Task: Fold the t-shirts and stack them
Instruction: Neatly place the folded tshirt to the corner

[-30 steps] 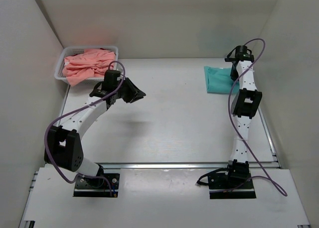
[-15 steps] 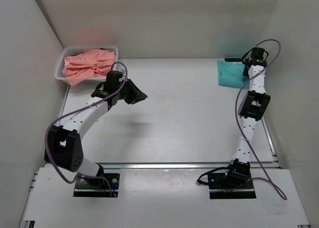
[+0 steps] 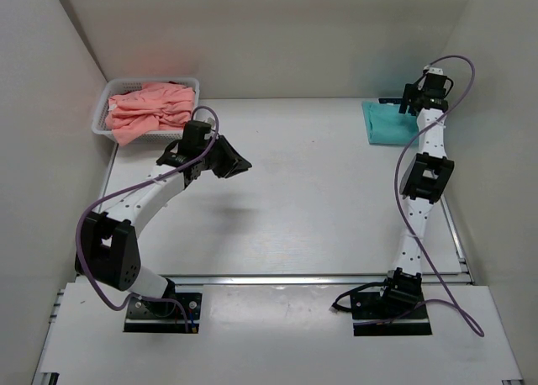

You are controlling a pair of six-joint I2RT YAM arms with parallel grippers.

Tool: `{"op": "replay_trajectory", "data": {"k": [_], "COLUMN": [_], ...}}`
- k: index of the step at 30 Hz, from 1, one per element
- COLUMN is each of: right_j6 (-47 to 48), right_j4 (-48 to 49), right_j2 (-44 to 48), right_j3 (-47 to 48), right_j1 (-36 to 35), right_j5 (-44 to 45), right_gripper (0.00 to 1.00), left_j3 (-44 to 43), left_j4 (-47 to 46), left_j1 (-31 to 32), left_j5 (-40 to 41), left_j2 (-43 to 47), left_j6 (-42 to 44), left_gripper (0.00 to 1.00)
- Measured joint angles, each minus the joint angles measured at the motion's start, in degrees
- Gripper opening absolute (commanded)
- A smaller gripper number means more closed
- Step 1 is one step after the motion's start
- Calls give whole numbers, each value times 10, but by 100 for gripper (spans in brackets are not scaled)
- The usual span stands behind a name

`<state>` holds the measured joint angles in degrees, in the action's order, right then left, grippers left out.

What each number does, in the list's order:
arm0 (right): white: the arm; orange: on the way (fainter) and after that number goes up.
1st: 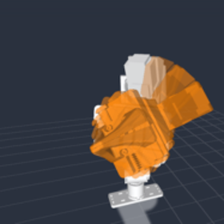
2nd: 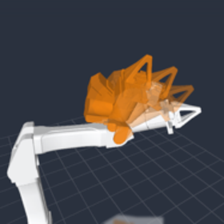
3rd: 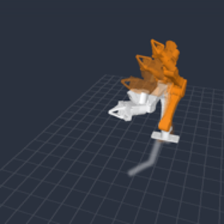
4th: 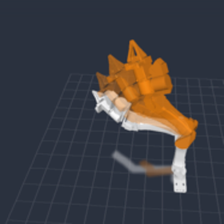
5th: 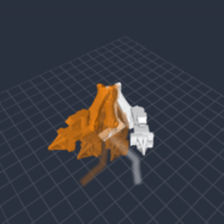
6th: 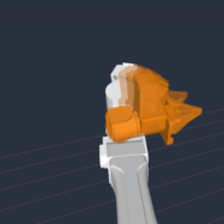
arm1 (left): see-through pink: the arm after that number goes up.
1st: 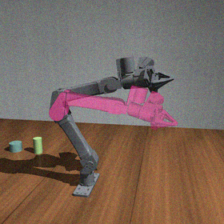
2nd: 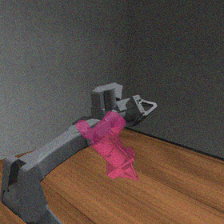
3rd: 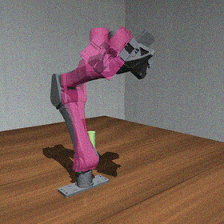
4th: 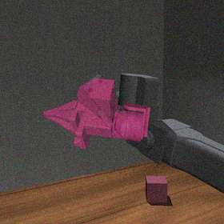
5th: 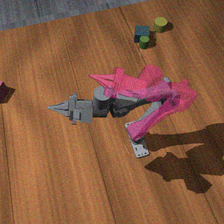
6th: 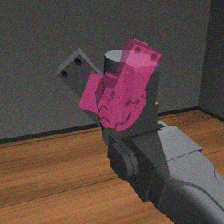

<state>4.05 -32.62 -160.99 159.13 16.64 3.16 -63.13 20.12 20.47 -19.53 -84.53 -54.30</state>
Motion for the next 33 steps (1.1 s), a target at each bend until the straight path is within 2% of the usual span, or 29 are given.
{"op": "replay_trajectory", "data": {"k": [1,2,3,8,9,10,11,12,17,20,23,28,31,33], "right_j6": [0,0,-1,-1,-4,-10,-18,-26,-63,-90,-111,-135,-148,-153], "right_j4": [-1,-2,-5,-24,-26,-29,-32,-33,-26,-38,-87,-165,-197,-216], "right_j2": [3,8,14,87,115,154,199,247,536,668,718,722,744,771], "right_j3": [0,0,0,-6,-16,-37,-66,-96,-334,-492,-595,-786,-878,-907], "right_j1": [-1,-3,-7,-24,-28,-33,-38,-43,-84,-123,-181,-260,-242,-208], "right_j5": [3,6,11,39,44,49,53,56,58,51,51,30,1,-10], "right_gripper": [80,93,99,99,99,99,99,99,99,99,100,99,99,100], "left_j3": [1,2,3,9,9,9,9,9,8,25,75,125,129,124], "left_j4": [0,0,1,27,35,43,51,61,117,138,161,221,238,240], "left_j1": [0,0,0,-13,-17,-24,-30,-37,-54,-50,-49,-39,-30,-22], "left_j5": [0,0,0,0,-1,-1,-1,-1,-9,-44,-83,-106,-108,-108], "left_j2": [0,0,2,37,50,66,83,101,162,168,173,182,204,213], "left_j6": [0,-2,-2,5,7,12,21,30,83,122,144,172,186,198], "left_gripper": [31,32,31,33,37,57,96,98,99,98,99,99,98,99]}}
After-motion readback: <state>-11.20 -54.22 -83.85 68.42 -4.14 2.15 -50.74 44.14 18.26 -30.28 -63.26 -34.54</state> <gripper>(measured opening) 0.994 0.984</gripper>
